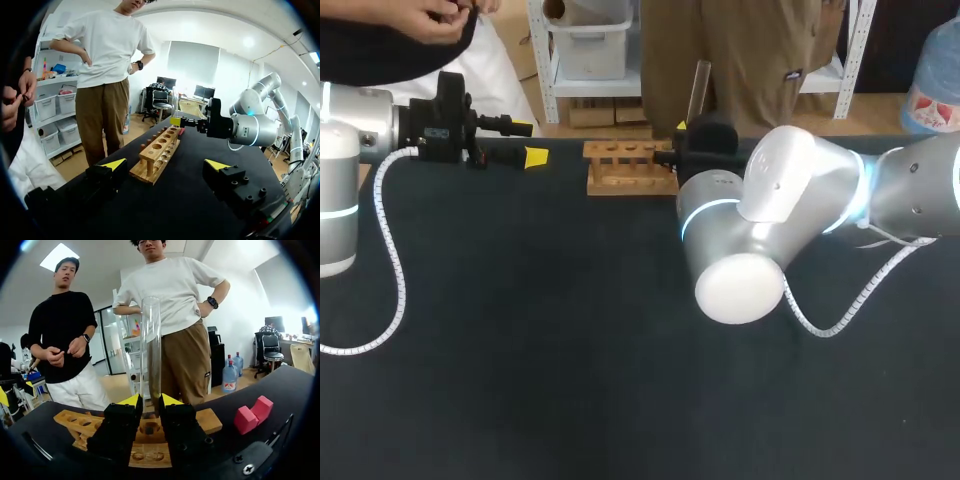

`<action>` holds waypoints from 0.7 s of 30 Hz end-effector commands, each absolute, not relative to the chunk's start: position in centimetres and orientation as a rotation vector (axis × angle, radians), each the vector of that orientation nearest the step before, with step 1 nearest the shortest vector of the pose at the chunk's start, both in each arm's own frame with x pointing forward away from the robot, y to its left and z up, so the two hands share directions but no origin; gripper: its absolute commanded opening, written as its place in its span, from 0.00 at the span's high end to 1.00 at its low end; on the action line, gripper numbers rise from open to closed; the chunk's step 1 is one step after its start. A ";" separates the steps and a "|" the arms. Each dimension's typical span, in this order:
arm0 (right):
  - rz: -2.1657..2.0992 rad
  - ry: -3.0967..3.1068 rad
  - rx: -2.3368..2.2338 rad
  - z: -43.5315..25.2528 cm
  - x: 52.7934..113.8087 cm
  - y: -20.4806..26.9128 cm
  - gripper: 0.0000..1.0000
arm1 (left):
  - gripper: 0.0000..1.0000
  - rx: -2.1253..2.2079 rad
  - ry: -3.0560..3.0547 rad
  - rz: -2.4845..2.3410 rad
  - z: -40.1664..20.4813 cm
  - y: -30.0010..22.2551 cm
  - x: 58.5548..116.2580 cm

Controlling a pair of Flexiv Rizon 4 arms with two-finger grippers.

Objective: Grasp the test tube, adjust it, and insert it.

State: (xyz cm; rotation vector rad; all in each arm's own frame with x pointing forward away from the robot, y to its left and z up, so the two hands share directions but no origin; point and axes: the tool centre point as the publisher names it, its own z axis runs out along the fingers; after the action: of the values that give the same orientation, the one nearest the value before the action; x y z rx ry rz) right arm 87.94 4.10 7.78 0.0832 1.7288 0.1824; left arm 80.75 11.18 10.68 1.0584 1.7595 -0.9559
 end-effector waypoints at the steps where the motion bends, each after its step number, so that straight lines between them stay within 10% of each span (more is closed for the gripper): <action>1: 0.197 1.730 0.070 7.2 88.6 3.9 1.00 | 0.00 1.056 1.755 -0.953 10.6 11.2 80.6; 21: 0.220 1.725 0.025 6.3 88.1 4.4 1.00 | 0.00 1.056 1.755 -0.953 10.6 11.2 80.6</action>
State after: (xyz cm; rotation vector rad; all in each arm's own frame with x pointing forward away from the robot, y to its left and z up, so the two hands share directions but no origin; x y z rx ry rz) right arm 87.91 4.47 7.08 0.0447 1.7446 0.1982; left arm 80.75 11.18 10.68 1.0584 1.7595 -0.9558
